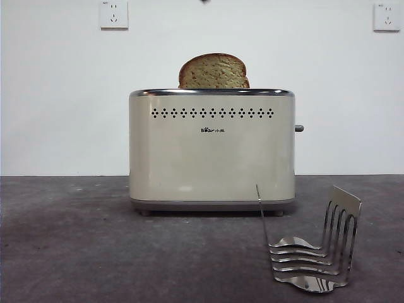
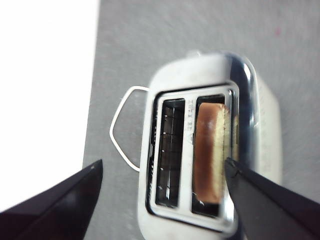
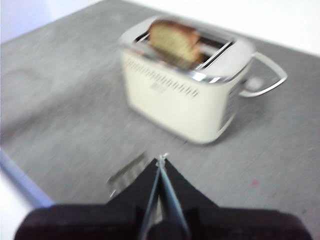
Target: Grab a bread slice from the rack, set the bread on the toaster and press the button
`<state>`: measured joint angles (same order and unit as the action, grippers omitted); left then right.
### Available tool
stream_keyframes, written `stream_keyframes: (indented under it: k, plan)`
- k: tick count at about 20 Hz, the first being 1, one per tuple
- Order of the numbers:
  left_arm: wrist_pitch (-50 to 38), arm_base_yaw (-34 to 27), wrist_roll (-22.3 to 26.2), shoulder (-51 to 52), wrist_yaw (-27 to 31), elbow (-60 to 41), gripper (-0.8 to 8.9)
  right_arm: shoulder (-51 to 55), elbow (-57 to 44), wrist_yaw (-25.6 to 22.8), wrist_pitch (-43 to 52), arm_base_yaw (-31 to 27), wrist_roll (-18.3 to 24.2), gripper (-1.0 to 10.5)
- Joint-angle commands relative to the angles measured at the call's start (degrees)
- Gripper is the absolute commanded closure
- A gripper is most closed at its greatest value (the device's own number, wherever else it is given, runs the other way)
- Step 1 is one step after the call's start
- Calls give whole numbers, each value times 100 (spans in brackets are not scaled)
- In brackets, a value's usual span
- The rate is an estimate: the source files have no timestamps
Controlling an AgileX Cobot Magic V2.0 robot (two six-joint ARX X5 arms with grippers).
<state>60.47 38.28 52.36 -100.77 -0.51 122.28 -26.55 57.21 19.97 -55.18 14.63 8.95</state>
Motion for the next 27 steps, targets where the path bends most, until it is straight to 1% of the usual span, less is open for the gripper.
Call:
stream_keyframes:
  k: [1, 2, 3, 4, 5, 8, 9, 12, 15, 17, 19, 21, 22, 23, 27]
  plan:
    - [319, 33, -487, 232, -236, 9, 411, -195, 17, -348, 592, 2, -984, 949]
    - [479, 33, -662, 343, -343, 9, 421, -284, 17, -463, 870, 2, -1300, 948]
    - [560, 33, -870, 415, -393, 9, 453, -363, 15, -498, 1069, 2, -1456, 948]
    - [649, 33, -1161, 496, -411, 9, 509, -457, 15, -503, 1274, 2, -1543, 948]
    - [743, 33, -1464, 568, -404, 9, 582, -557, 17, -503, 1464, 2, -1532, 948]
    - [1014, 4, -2124, 732, -402, 9, 793, -929, 17, -514, 1847, 2, -1469, 949]
    - [1093, -11, -2302, 774, -400, 9, 826, -1060, 17, -498, 1921, 2, -1467, 949]
    - [1370, -79, -2806, 883, -402, 9, 822, -1567, 17, -365, 2050, 2, -1464, 950]
    - [1502, -103, -3545, 946, -400, 9, 822, -2166, 33, 205, 2243, -4, -1504, 950]
    - [1504, -103, -4129, 1001, -417, 9, 822, -2632, 118, 470, 2382, -39, -1598, 950]
    - [1504, -101, -4347, 1073, -444, 9, 822, -3082, 273, 699, 2435, -140, -1626, 951]
    - [1510, -101, -4522, 1143, -442, 9, 822, -3526, 457, 1034, 2485, -310, -1661, 951]
    - [1517, -98, -4712, 1209, -444, 7, 822, -3910, 636, 1333, 2535, -498, -1740, 952]
    - [1519, -96, -4798, 1270, -444, 7, 822, -4210, 802, 1552, 2540, -686, -1810, 952]
    - [1521, -63, -5060, 1600, -446, 4, 822, -5394, 1517, 2782, 2645, -1482, -2321, 954]
